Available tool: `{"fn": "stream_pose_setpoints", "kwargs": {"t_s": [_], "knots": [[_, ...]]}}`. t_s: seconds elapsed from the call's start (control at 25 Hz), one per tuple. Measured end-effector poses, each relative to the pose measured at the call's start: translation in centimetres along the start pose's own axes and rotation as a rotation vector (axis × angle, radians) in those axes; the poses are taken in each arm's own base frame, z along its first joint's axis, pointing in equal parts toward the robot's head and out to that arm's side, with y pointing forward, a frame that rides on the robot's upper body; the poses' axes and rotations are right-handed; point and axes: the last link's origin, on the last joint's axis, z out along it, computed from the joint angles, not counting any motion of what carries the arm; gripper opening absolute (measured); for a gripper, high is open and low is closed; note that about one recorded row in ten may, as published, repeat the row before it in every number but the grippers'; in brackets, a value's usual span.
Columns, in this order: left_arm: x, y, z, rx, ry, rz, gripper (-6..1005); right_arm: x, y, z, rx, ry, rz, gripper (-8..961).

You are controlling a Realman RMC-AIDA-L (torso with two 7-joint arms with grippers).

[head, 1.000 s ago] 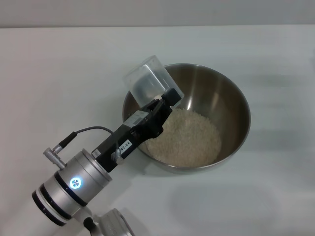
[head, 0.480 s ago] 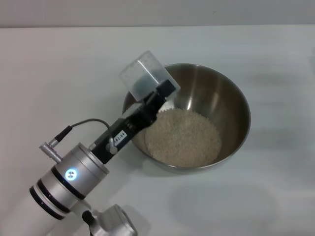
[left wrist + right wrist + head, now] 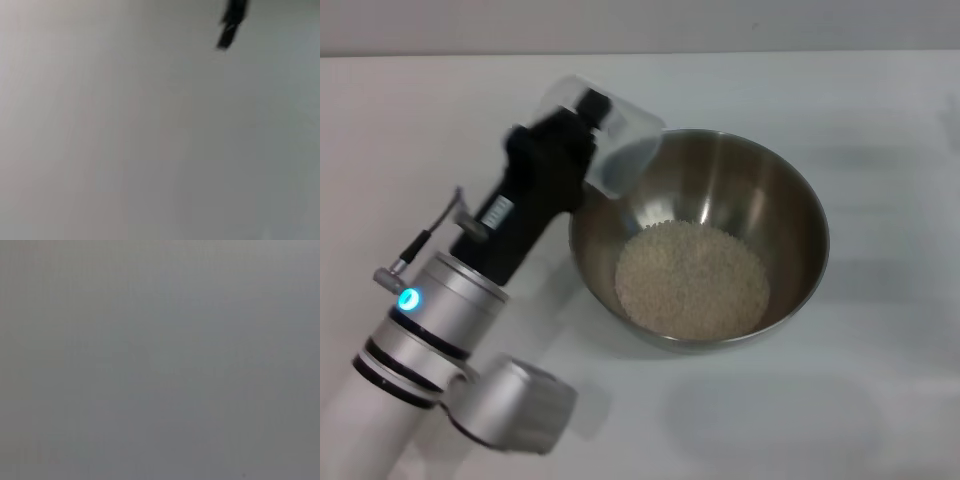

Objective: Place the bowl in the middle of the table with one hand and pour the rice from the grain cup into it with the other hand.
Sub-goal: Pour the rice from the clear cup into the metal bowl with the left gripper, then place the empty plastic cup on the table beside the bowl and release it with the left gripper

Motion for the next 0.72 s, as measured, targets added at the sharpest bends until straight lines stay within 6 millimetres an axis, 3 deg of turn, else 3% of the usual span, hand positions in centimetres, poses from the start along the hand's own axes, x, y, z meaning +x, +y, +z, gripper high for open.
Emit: {"fn": "stream_pose_setpoints", "kwargs": {"t_s": [0.04,0.16,0.28,0.44,0.52,0.72], "knots": [[-0.9,-0.1,0.0,0.008,-0.063,-0.142,92,0.0,0.0,0.0,-0.001,-0.001,0.001,761],[-1.9,0.0,0.0,0.021,-0.128,-0.295,94,0.0,0.1,0.1,-0.003,-0.003,0.002,761],[-3.8,0.2,-0.3,0.055,-0.241,-0.556,96,-0.1,0.2,0.2,-0.005,-0.005,0.003,761],[-4.2,0.3,-0.4,0.061,-0.266,-0.604,99,-0.2,0.3,0.3,-0.007,-0.010,0.007,761],[-7.0,1.9,-1.2,0.061,-0.442,-0.904,100,-0.3,0.4,0.3,-0.009,-0.017,0.008,761],[-8.4,3.4,-2.1,0.046,-0.558,-1.138,104,-0.3,0.4,0.4,-0.011,-0.022,0.009,761]]}}
